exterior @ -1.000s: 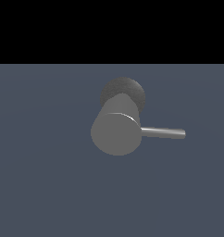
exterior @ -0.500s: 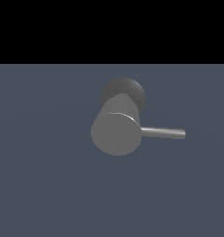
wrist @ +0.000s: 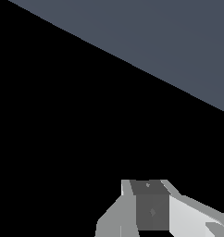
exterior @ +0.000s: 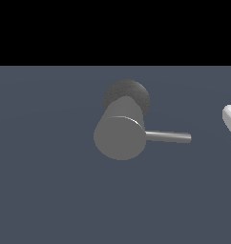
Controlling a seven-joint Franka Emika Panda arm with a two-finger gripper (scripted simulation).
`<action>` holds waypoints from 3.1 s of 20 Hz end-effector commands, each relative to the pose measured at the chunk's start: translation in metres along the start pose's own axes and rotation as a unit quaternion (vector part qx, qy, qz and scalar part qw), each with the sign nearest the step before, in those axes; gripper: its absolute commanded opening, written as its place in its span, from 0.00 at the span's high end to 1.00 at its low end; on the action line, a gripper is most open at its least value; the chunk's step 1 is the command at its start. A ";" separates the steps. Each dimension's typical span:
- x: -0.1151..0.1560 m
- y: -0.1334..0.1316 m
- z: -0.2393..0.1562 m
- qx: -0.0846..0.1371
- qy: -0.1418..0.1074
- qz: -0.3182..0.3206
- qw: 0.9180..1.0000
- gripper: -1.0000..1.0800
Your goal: Turn on the faucet by rotating a designated handle.
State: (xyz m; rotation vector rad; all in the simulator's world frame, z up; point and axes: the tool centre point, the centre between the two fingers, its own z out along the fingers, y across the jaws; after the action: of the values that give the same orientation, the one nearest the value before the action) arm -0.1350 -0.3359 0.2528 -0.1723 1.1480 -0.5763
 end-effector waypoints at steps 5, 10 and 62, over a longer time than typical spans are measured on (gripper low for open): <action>0.057 0.055 -0.040 -0.004 0.101 0.073 0.992 1.00; 0.081 0.087 -0.064 -0.010 0.153 0.110 0.982 1.00; 0.033 0.197 -0.083 -0.068 0.202 0.235 0.948 1.00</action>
State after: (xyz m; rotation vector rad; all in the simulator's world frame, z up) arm -0.1336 -0.1749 0.1018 0.1107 1.5735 -0.1071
